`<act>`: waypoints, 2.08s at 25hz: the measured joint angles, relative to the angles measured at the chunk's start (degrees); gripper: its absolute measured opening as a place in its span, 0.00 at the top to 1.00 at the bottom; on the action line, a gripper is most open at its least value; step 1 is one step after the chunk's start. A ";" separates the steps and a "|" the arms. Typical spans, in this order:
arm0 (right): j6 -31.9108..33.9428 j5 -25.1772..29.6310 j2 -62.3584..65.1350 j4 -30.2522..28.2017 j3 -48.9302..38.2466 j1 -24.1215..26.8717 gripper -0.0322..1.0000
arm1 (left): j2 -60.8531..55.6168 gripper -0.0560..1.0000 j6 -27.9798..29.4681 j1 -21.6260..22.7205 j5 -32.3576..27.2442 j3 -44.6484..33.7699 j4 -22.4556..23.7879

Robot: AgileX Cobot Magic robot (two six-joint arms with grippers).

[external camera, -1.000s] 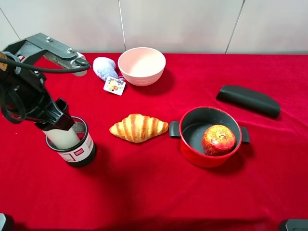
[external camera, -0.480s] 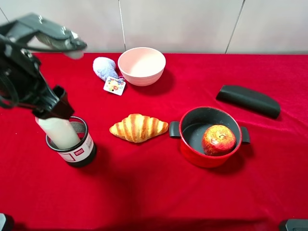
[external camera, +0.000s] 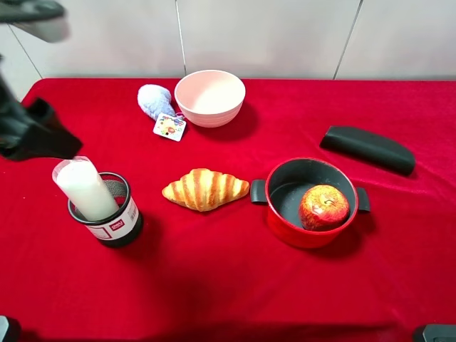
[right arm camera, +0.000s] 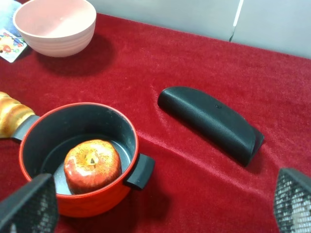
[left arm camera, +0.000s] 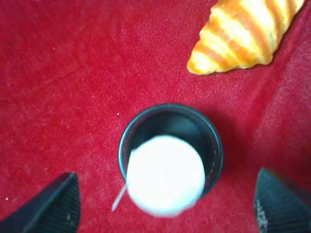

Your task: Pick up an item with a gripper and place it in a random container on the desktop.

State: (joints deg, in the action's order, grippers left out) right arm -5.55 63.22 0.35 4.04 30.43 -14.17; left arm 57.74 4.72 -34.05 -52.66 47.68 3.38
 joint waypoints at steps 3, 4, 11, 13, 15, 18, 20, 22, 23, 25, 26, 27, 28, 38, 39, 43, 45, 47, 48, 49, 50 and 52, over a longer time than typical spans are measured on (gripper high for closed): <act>0.00 0.00 0.00 0.00 0.00 0.00 0.30 | -3.99 0.28 0.84 0.00 -3.36 0.00 0.48; 0.00 0.00 0.00 0.00 0.00 0.00 0.30 | -5.35 0.28 1.40 0.00 -4.48 0.00 0.89; 0.00 0.00 0.00 0.00 0.00 0.00 0.30 | -14.14 0.21 4.85 0.00 -10.48 -1.79 3.21; 0.00 0.00 0.00 0.00 0.00 0.00 0.30 | -17.04 0.16 4.94 0.00 -11.00 -4.22 3.21; 0.00 0.00 0.00 0.00 0.00 0.00 0.30 | -19.86 0.13 5.39 0.00 -11.25 -6.78 3.21; 0.00 0.00 0.00 0.00 0.00 0.00 0.30 | -24.26 0.11 7.24 0.00 -11.45 -10.54 3.09; 0.00 0.00 0.00 0.00 0.00 0.00 0.30 | -26.91 0.11 8.03 0.00 -11.61 -12.72 3.03; 0.00 0.00 0.00 0.00 0.00 0.00 0.30 | -29.95 0.10 8.33 0.00 -12.13 -15.27 3.03; 0.00 0.00 0.00 0.00 0.00 0.00 0.30 | -30.72 0.09 8.38 0.00 -12.25 -16.11 3.03; 0.00 0.00 0.00 0.00 0.00 0.00 0.30 | -32.36 0.07 8.38 0.00 -12.32 -17.23 2.96; 0.00 0.00 0.00 0.00 0.00 0.00 0.30 | -32.98 0.07 8.21 0.00 -12.17 -17.38 2.96; 0.00 0.00 0.00 0.00 0.00 0.00 0.30 | -33.44 0.06 7.95 0.00 -11.83 -17.42 2.96; 0.00 0.00 0.00 0.00 0.00 0.00 0.30 | -33.85 0.06 7.57 0.00 -11.50 -17.49 2.96; 0.00 0.00 0.00 0.06 0.00 0.00 0.30 | -34.91 0.05 5.70 0.00 -9.01 -18.54 2.96; 0.00 0.00 0.00 0.11 0.00 0.00 0.30 | -34.91 0.05 5.70 0.00 -9.01 -18.54 2.96; 0.00 0.00 0.00 0.23 0.00 0.00 0.30 | -36.06 0.05 5.50 1.22 -8.63 -18.65 2.82; 0.00 0.00 0.00 0.34 0.00 0.00 0.30 | -38.12 0.05 4.19 5.76 -8.52 -18.77 1.76; 0.00 0.00 0.00 0.46 0.00 0.00 0.30 | -40.31 0.05 1.86 9.45 -8.41 -18.77 -0.03; 0.00 0.00 0.00 0.51 0.00 0.00 0.30 | -41.47 0.05 0.70 11.41 -8.34 -18.77 -1.10; 0.00 0.00 0.00 0.51 0.00 0.00 0.30 | -43.05 0.05 -0.66 13.08 -8.34 -18.83 -2.11; 0.00 0.00 0.00 0.51 0.00 0.00 0.30 | -44.71 0.05 -2.04 15.10 -8.28 -18.97 -3.38; 0.00 0.00 0.00 0.51 0.00 0.00 0.30 | -47.83 0.05 -4.72 18.70 -8.28 -19.09 -4.79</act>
State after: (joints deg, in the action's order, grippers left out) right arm -5.55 63.22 0.35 4.55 30.43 -14.17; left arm 9.91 0.00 -15.35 -60.95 28.59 -1.41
